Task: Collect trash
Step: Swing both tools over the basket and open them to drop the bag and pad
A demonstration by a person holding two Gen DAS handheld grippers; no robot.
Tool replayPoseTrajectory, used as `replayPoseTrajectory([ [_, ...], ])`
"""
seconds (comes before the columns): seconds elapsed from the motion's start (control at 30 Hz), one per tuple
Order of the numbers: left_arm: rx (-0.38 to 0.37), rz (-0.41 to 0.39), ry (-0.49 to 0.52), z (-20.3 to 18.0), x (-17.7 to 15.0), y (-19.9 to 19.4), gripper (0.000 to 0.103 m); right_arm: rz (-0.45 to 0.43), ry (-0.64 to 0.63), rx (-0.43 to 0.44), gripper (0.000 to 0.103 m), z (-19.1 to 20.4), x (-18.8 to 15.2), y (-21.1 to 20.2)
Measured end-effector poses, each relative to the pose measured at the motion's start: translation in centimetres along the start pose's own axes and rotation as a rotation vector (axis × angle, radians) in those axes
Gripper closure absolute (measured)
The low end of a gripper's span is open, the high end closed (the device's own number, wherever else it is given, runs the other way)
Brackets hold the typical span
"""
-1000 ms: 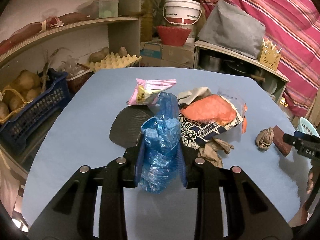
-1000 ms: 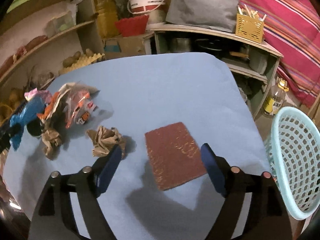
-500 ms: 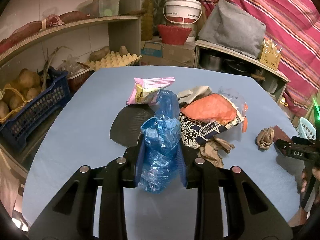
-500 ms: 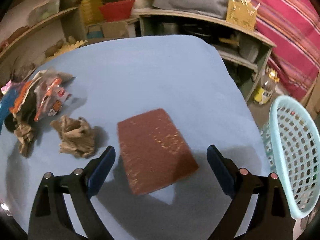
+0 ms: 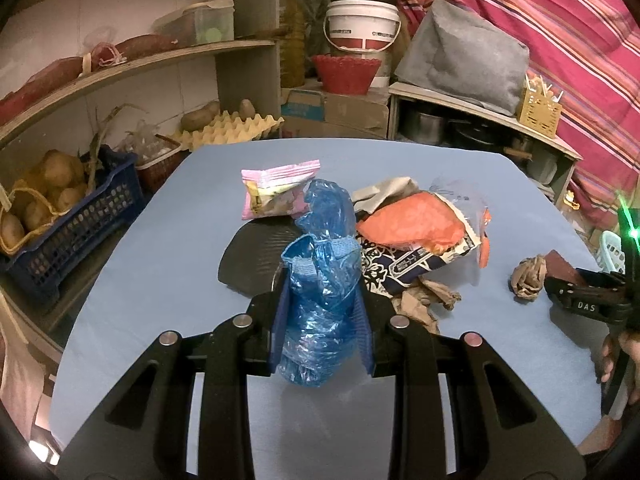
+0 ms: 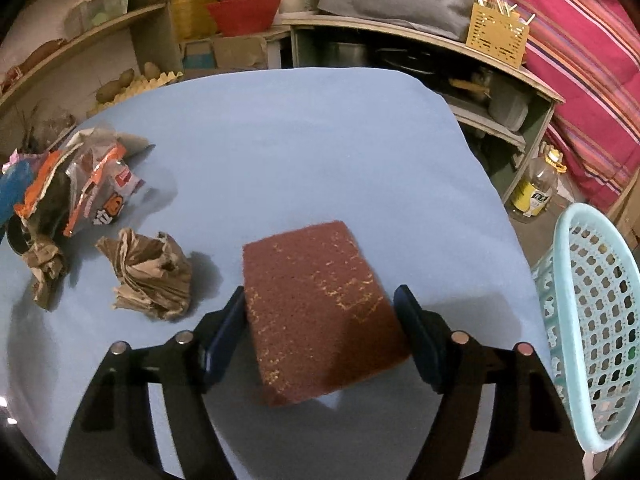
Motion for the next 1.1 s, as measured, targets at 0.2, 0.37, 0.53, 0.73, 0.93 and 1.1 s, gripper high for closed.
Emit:
replayPoseTrajectory([
  [0.2,-0.011,-0.020,0.007,-1.0,0.5,-0.8,0.075,-0.071,0.010,-0.003,0.031,-0.6,0.5,-2.5],
  [0.37,-0.018,-0.029,0.025,-2.7,0.9,-1.1,0.075,-0.105,0.023,-0.010,0.031,-2.0,0.5,-4.4],
  [0.53,-0.034,-0.036,0.052,-5.2,0.9,-1.4,0.075,-0.124,0.047,-0.019,0.031,-4.1,0.1,-6.0],
  [0.73,-0.075,-0.035,0.084,-8.8,0.9,-1.5,0.075,-0.159,0.089,-0.044,0.031,-7.9,-0.7,-8.4],
  [0.93,-0.154,-0.036,0.111,-12.9,1.5,-2.1,0.075,-0.190,0.144,-0.073,0.031,-11.9,-1.6,-10.5],
  [1.1,-0.184,-0.043,0.168,-16.5,1.0,-2.4,0.075,-0.211,0.208,-0.092,0.031,-15.9,-2.4,-11.9],
])
Point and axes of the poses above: each gripper's, at about its wrist camera, not at the fingertips, and y roughly the way its jaws point, z to its left, x to its top, the point moved 1 cm from there along y, roughly the way its jaws point, and after that the axes turned 6 degrees about x, right-handed, at the moved point
